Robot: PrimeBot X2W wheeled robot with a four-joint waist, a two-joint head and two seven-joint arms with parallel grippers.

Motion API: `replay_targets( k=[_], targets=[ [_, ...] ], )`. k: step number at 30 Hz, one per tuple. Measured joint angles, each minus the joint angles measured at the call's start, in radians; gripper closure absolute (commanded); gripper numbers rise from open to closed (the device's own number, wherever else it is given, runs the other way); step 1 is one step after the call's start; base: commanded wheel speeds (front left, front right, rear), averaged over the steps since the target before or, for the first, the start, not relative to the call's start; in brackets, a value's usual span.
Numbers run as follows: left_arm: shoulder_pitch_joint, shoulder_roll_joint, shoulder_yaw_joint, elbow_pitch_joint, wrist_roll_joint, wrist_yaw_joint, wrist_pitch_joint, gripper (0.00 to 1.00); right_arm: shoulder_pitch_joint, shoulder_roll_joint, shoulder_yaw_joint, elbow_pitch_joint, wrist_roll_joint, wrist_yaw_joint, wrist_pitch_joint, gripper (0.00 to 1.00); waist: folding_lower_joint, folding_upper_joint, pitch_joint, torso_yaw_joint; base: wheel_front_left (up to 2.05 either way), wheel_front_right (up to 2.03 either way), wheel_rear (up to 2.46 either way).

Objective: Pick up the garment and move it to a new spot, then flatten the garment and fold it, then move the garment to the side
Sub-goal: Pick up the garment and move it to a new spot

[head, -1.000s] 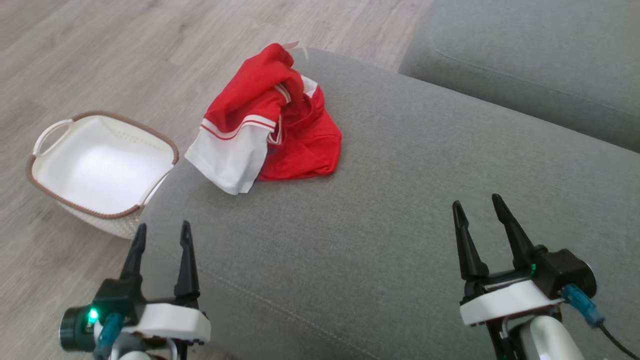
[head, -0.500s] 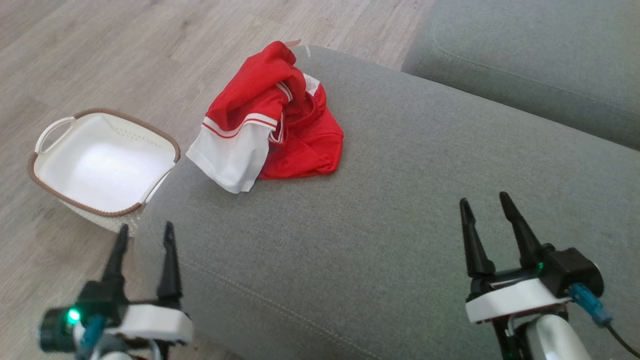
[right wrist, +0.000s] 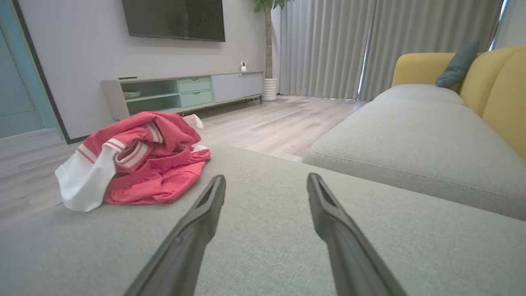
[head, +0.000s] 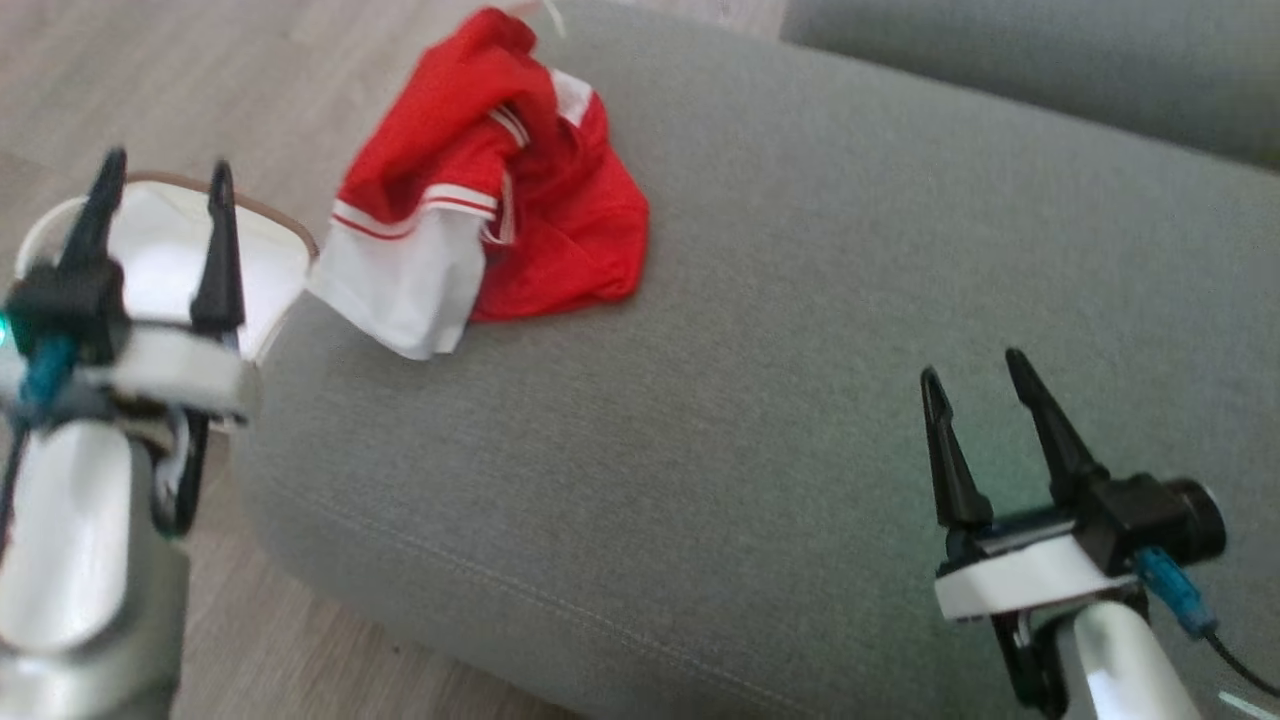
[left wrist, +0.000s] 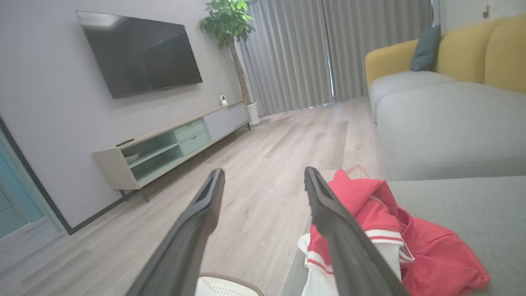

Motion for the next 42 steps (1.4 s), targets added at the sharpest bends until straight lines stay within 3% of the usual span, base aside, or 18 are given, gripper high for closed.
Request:
replay_targets(
  k=[11,24,25,26,27,42],
  targets=[
    [-0.255,0.058,-0.076,0.37,-0.007,-0.08,0.165,0.0,-0.096,-0.005,0.0,-0.039,-0.073,0.0,0.0,0.0,0.0002,0.0,0.165,-0.096,0.0,0.0,0.0],
    [-0.379,0.101,-0.157,0.551,-0.075,-0.092,0.192,0.0,-0.114,-0.006,-0.007,-0.074,-0.096,0.0,0.005,0.0,0.0001,0.0,0.281,-0.157,0.0,0.0,0.0],
    [-0.388,0.101,-0.158,0.56,-0.075,-0.092,0.187,0.55,-0.12,-0.006,-0.007,-0.074,-0.096,0.0,0.005,0.0,0.0001,0.0,0.285,-0.161,0.0,0.0,0.0],
    [-0.396,0.102,-0.16,0.57,-0.077,-0.092,0.181,0.94,-0.127,-0.006,-0.008,-0.074,-0.095,0.0,0.005,0.0,0.0001,0.0,0.288,-0.164,0.0,0.0,0.0],
    [-0.404,0.102,-0.164,0.578,-0.077,-0.092,0.174,1.0,-0.133,-0.006,-0.009,-0.075,-0.095,0.0,0.005,0.0,0.0002,0.0,0.29,-0.167,0.0,0.0,0.0],
    [-0.509,0.152,-0.253,0.538,-0.024,-0.083,0.085,1.0,-0.141,-0.006,-0.024,-0.028,-0.002,0.0,0.0,0.0,0.0,0.0,0.153,-0.199,0.0,0.0,0.0]
  ],
)
